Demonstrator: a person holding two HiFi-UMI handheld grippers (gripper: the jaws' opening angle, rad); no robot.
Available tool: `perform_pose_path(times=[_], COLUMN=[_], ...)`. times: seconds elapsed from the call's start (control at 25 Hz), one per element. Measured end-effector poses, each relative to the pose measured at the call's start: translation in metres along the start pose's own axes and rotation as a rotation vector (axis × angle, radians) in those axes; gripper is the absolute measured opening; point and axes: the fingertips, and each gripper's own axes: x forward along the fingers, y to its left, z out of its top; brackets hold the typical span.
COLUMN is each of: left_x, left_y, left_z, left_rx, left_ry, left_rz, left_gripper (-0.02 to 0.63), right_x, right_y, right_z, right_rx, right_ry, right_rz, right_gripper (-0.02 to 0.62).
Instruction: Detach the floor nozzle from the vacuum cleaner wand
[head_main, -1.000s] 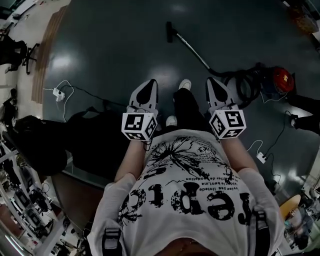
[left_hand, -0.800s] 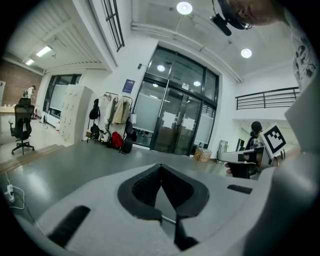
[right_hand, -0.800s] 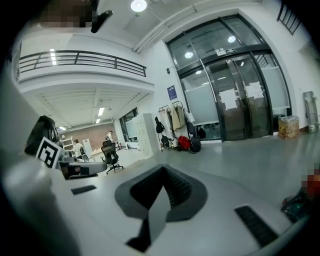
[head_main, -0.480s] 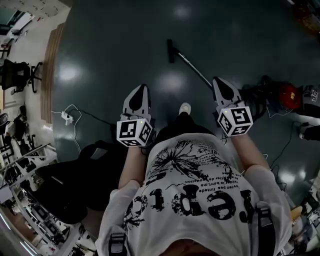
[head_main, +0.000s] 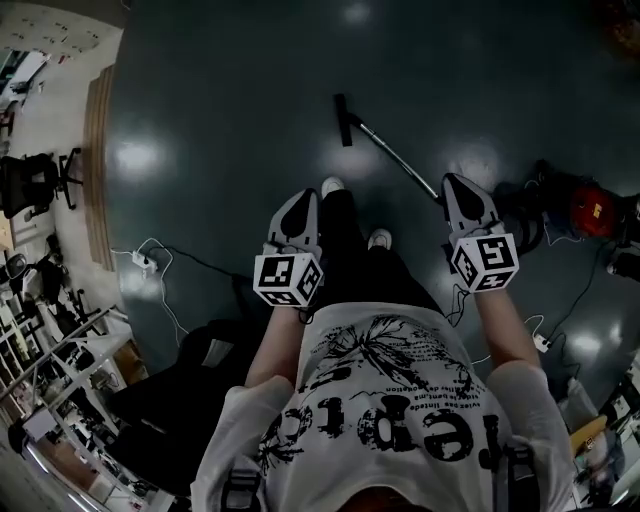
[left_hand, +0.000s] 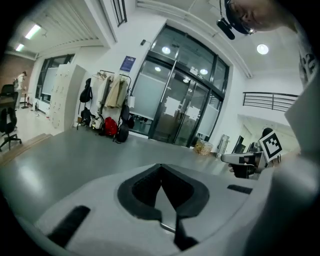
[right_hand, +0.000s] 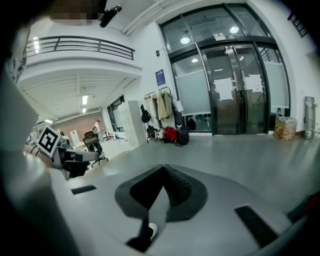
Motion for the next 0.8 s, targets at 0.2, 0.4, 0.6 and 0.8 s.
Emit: perform_pose_path(times=[0.2,0.4,0.6,0.8], left_x=[0.069,0.134,0.214,0.274], left_y=[0.047,0.093,0.114,0.159], left_z=[0.036,0.076,0.043,-0.035], left_rx=[0.029,0.006,0.0,0.027], left_ry=[0.068,0.075,0.152,0.155], left_rz=[-0.096,-0.132,-0.168,-0.119], left_gripper=[0.003,0.003,0.003,0.003], right_x=[0.057,0.106,0.179,0.261], right_y=[0.0,-0.03,-0.059,-0.059], right_z=[0.026,0.033,0.001,-0.077], right_rx=[0.061,0.105,0.143,0.14], right_ry=[0.008,0.018,0.031,0.036], right_rz=[-0.061,-0.128,-0.136,-0.006], right_gripper=[0.003,0.003,0.003,0.003])
